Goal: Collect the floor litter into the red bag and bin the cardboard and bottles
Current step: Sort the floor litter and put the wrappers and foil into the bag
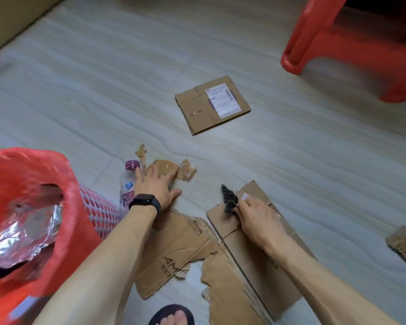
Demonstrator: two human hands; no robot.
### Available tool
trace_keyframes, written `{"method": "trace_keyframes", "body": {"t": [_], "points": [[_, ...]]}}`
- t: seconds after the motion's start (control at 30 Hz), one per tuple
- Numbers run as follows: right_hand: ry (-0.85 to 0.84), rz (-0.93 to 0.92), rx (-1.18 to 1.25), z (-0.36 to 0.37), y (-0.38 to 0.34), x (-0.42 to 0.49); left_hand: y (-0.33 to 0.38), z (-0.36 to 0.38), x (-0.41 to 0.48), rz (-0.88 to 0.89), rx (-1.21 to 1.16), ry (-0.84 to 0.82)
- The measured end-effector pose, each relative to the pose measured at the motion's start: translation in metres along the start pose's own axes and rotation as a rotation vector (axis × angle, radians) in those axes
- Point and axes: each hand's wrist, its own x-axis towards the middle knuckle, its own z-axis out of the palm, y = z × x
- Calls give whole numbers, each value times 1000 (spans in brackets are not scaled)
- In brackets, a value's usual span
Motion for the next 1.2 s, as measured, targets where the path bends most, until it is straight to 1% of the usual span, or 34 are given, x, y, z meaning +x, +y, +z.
{"method": "trace_keyframes", "body": {"t": [0.03, 0.07, 0.13, 0.2, 0.27, 0.33, 0.47, 0.53, 0.6, 0.67, 0.73, 0.83, 0.93, 1.03, 1.13, 1.2], "points": [[10, 37, 13, 6, -2, -4, -1, 2, 0, 2, 11, 12], [59, 66, 19, 11, -2, -5, 0, 2, 1, 13, 12, 38], [101, 117, 89, 13, -4, -9, 0, 4, -3, 62, -48, 89], [53, 154, 165, 8, -5, -14, 4, 9, -11, 76, -232, 111], [22, 170, 187, 4, -4, -19, 5, 16, -17, 77, -330, 152], [43, 185, 208, 0, -2, -26, 4, 19, -17, 92, -299, 188], [175, 249, 262, -12, 2, -55, 4, 2, -9, 117, -135, 184], [246, 297, 273, -28, -3, -79, 10, -18, -14, 169, -57, 129], [268, 351, 268, -45, -8, -97, 19, -42, -20, 258, -31, 119], [308, 389, 254, -67, -18, -115, 33, -83, -30, 357, -30, 199], [378, 400, 263, -90, -34, -128, 41, -130, -46, 428, -59, 331], [495, 334, 305, -127, -68, -135, 31, -193, -76, 485, -86, 522], [568, 203, 332, -157, -119, -132, -17, -226, -118, 554, -135, 662], [590, 62, 366, -175, -183, -121, -94, -228, -164, 604, -127, 801], [548, -57, 408, -173, -245, -110, -170, -199, -200, 522, -153, 862], [498, -125, 422, -164, -284, -101, -217, -168, -215, 384, -158, 835]]}}
